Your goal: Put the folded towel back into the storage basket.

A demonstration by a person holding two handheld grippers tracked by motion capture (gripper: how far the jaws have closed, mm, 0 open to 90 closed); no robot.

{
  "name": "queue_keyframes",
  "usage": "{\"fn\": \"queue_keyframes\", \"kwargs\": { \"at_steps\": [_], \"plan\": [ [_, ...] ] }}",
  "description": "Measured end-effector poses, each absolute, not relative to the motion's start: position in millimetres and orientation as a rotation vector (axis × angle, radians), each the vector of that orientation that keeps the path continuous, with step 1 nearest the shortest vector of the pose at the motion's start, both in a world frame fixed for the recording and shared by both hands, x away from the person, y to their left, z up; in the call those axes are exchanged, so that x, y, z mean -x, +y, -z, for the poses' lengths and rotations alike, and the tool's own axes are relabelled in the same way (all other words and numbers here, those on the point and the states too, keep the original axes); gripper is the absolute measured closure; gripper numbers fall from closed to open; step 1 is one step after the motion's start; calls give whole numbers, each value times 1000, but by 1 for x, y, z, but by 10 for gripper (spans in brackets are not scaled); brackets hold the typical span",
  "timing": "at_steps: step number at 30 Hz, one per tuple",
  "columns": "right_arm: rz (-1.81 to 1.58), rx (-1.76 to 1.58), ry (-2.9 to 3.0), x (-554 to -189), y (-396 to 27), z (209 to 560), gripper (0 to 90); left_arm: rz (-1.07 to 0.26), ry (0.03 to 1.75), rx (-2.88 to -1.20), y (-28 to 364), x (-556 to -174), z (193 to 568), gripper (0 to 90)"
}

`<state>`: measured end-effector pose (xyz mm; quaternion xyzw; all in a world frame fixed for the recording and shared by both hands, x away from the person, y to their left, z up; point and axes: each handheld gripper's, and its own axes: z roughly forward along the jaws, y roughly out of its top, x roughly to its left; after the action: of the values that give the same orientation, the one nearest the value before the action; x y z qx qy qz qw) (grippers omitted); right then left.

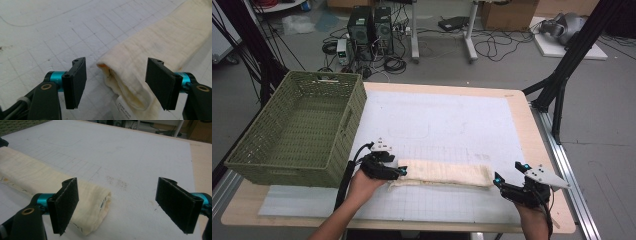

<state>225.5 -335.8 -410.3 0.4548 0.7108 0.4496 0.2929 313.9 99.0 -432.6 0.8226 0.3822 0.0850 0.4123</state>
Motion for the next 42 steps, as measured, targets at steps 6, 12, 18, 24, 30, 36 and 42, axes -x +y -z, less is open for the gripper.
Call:
{"fn": "queue_keyframes", "kwargs": {
  "at_steps": [6, 12, 18, 24, 30, 36, 42],
  "plan": [
    [-1188, -1213, 1893, -225, -336, 410, 173, -224, 903, -2165, 93, -311, 438, 501],
    [-1191, -1220, 1889, -225, -336, 410, 173, -247, 900, -2147, 92, -305, 441, 546],
    [-1190, -1221, 1894, -225, -335, 410, 173, -181, 848, -2133, 90, -302, 443, 797],
    [-1194, -1216, 1897, -226, -334, 410, 173, -145, 858, -2063, 97, -301, 446, 820],
    [-1200, -1223, 1893, -226, -335, 411, 173, -134, 824, -1975, 103, -297, 441, 824],
    [-1205, -1219, 1893, -226, -333, 411, 173, -111, 789, -1875, 111, -292, 431, 824],
    [-1208, -1215, 1912, -228, -326, 412, 173, -111, 765, -1833, 114, -289, 426, 824]
  ]
}}
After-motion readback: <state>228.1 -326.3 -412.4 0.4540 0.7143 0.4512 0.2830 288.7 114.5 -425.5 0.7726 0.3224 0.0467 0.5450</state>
